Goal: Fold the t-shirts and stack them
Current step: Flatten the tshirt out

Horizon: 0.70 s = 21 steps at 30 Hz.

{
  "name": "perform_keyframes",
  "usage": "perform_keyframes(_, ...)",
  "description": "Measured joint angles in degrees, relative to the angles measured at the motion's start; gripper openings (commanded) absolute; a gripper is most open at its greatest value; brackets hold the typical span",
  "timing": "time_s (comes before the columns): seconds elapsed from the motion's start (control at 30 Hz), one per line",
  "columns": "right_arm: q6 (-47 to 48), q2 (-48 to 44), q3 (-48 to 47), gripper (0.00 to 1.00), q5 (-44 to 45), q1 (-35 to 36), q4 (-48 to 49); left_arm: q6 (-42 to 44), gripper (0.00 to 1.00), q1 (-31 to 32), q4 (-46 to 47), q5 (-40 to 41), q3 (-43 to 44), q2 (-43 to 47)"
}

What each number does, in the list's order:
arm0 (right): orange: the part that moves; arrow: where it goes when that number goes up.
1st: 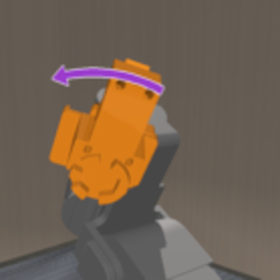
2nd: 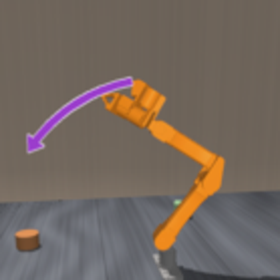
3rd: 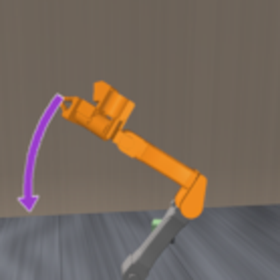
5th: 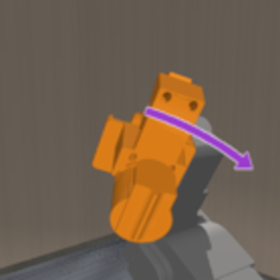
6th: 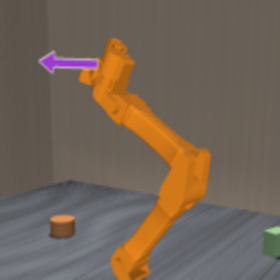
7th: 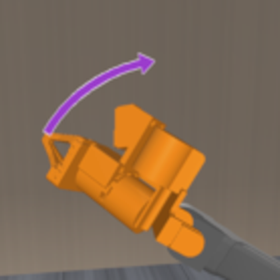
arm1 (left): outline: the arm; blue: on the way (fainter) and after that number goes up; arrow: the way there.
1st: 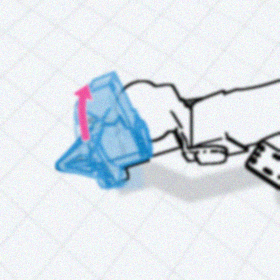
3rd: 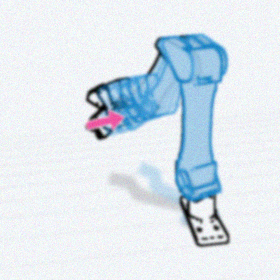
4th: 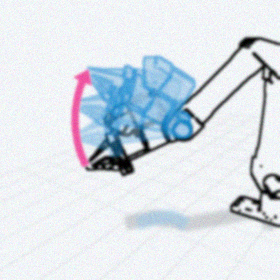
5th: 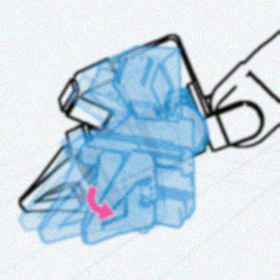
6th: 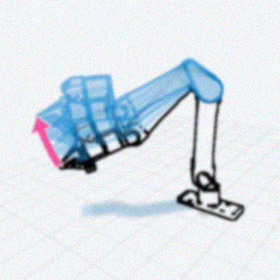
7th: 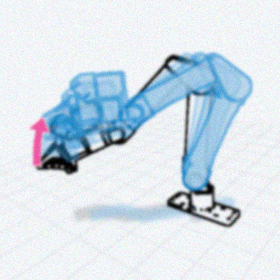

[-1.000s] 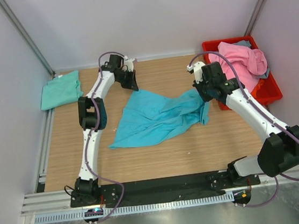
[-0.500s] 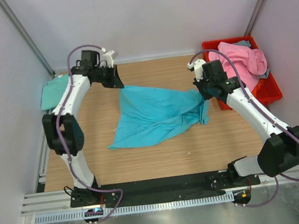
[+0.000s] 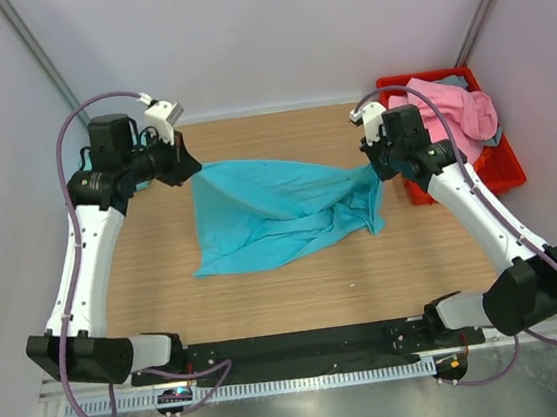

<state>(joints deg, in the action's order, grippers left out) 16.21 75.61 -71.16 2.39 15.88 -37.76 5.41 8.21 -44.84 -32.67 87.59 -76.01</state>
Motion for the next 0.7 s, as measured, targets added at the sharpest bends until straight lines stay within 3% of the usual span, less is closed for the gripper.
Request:
perform_keyframes(0.17,1.4,3.2,-0.7,0.02,-5.0,0.2,-1.1,0.9,0.00,-0.5,-1.8,1.3,-1.1,3.0)
perform_keyframes(0.37,2.8,16.5,-4.3,0.01,-7.7,2.1,-0.8,0.9,0.00,-0.5,-2.6,1.8,-9.2,6.9)
perform_keyframes(0.57,4.3,32.3,-18.9,0.01,-8.1,4.8,-0.8,1.0,0.00,-0.6,-3.2,2.3,-12.9,7.0)
perform_keyframes(0.63,4.6,36.7,-23.7,0.14,-8.0,5.8,-0.7,1.0,0.00,-0.6,-3.2,2.3,-13.4,7.0)
perform_keyframes(0.7,4.3,39.6,-26.6,0.38,-7.4,6.6,-0.1,1.0,0.00,-0.7,-3.1,2.5,-13.9,7.0)
